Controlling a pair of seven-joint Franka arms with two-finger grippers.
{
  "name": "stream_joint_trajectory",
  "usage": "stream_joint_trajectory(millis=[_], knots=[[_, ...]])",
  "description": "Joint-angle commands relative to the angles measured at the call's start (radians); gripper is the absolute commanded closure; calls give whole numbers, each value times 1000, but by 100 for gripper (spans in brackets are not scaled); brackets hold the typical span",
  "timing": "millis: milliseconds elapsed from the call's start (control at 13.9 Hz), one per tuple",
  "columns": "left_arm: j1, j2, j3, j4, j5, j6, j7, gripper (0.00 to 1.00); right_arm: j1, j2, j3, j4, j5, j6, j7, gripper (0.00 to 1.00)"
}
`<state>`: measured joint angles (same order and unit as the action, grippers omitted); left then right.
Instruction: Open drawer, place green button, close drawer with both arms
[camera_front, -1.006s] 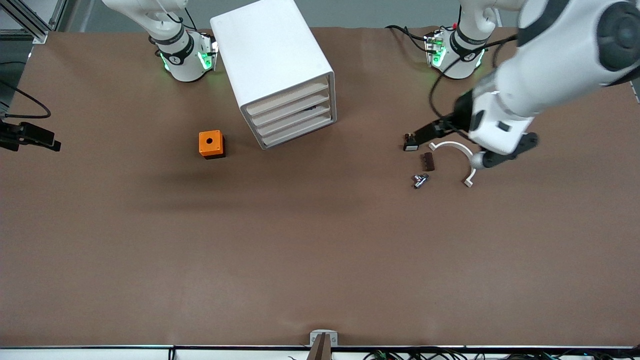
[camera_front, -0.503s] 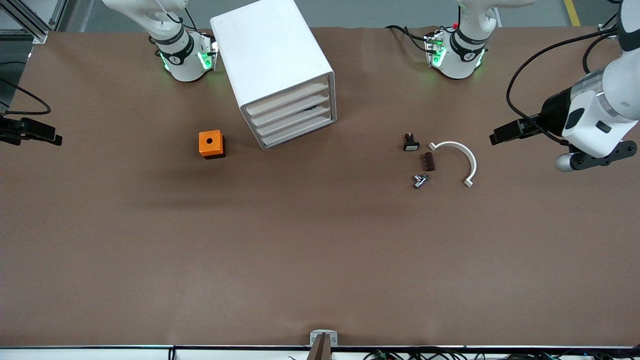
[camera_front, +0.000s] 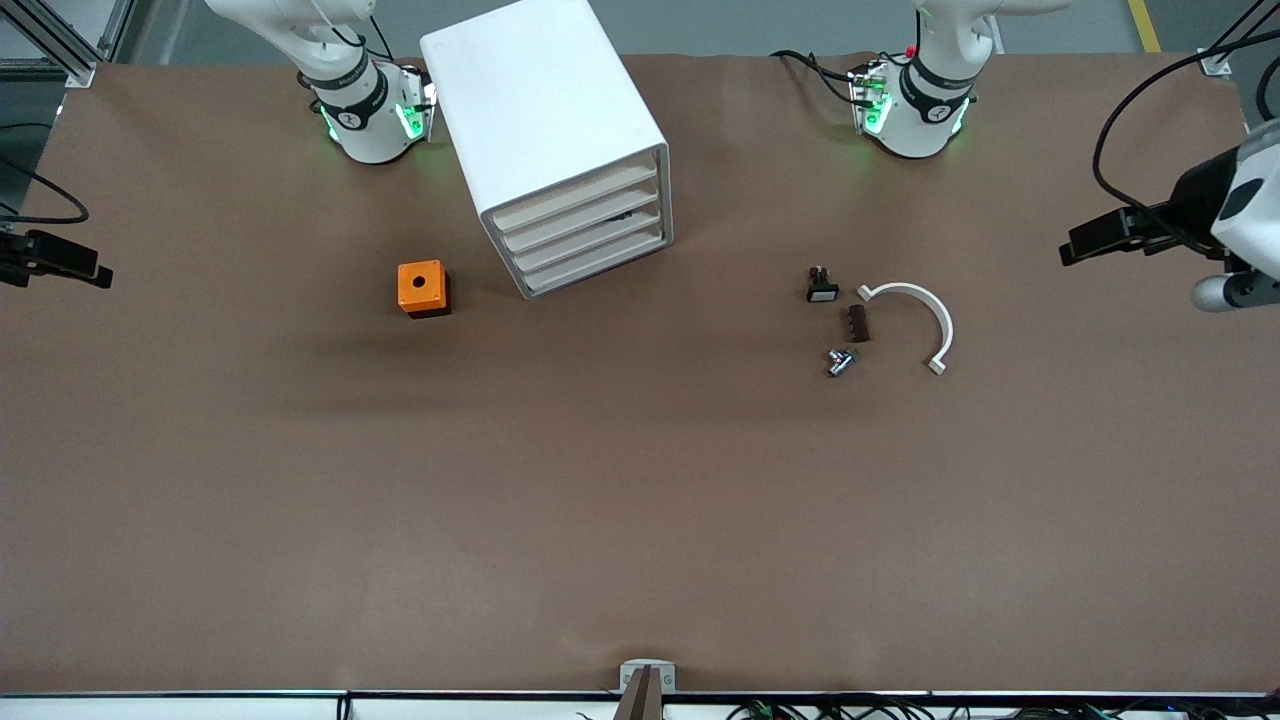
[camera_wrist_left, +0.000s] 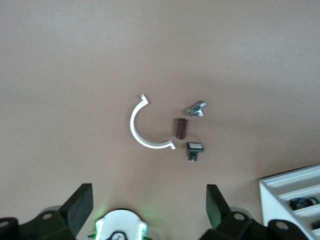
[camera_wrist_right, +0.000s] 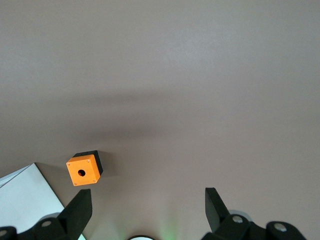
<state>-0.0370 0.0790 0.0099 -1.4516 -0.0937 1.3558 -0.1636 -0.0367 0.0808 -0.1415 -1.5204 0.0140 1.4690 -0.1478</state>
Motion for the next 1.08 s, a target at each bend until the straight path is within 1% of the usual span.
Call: stream_joint_trajectory(millis=[0,216,287,431,575,719,1006], knots=[[-3,-88,31,-96,49,40,77,0,26,-33,10,2,-15,-12,-10,0],[5,-191,39,-225,57,164,99,0,40,-55,8,2,-20,-15,-9,0],[3,-212,36,-249,57,196,99,0,37,-55,8,2,-20,-13,-9,0],[2,-214,33,-236,57,212,99,0,32,-58,7,0,-19,-16,-7,0],[0,-205,33,-196,58,213,99,0,27,-65,5,-1,-12,-19,-7,0],[-9,-200,30,-182,93,213,98,0,29,-94,0,-24,-8,-15,-9,0],[-12,-145,15,-138,104,213,98,0,29,-134,0,-66,-5,-6,-7,0]])
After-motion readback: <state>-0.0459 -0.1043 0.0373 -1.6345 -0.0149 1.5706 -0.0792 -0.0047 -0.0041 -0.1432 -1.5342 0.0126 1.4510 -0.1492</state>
